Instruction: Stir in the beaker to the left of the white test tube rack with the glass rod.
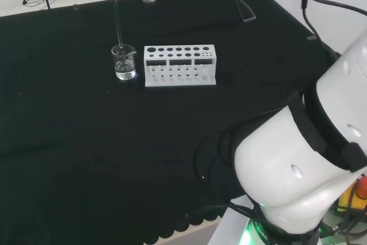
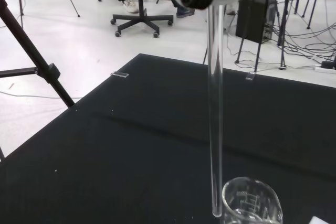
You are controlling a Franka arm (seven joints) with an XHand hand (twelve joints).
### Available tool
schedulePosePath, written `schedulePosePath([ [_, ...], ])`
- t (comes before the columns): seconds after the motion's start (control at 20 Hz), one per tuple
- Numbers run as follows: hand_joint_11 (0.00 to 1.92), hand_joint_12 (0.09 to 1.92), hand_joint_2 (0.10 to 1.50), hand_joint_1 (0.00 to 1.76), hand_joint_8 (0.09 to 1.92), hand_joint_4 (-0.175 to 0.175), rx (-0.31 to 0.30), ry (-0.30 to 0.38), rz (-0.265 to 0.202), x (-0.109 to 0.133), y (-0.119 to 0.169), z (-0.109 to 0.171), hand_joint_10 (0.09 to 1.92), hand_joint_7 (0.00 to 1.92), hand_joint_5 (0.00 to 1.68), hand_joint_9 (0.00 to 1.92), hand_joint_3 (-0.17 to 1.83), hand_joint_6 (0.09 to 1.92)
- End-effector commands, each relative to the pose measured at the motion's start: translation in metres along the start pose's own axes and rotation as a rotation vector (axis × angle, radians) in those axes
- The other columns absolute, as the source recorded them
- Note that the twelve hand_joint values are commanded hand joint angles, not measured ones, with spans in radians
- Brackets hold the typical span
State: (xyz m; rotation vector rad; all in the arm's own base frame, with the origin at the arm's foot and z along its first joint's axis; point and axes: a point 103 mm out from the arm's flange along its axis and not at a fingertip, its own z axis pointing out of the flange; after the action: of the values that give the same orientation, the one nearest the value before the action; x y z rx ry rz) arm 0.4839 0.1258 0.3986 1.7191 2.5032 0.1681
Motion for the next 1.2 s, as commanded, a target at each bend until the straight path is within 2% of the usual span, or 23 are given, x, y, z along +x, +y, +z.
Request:
schedulePosePath([
  [0.05,1.66,0.75,0.92,1.30,1.11,-0.175,-0.022,0.005,-0.025,-0.015,0.030,0.009,0.88,1.13,1.10,1.64,0.30,0.56],
  [0.45,1.66,0.75,0.92,1.30,1.11,-0.175,-0.014,0.014,-0.048,-0.019,0.056,0.027,0.88,1.13,1.10,1.64,0.29,0.55],
  [0.95,1.66,0.75,0.92,1.30,1.10,-0.175,0.003,0.039,-0.043,-0.049,0.079,0.061,0.88,1.13,1.10,1.64,0.29,0.55],
  [1.2,1.66,0.75,0.92,1.30,1.10,-0.175,0.012,0.033,-0.051,-0.055,0.085,0.077,0.88,1.13,1.11,1.64,0.29,0.54],
])
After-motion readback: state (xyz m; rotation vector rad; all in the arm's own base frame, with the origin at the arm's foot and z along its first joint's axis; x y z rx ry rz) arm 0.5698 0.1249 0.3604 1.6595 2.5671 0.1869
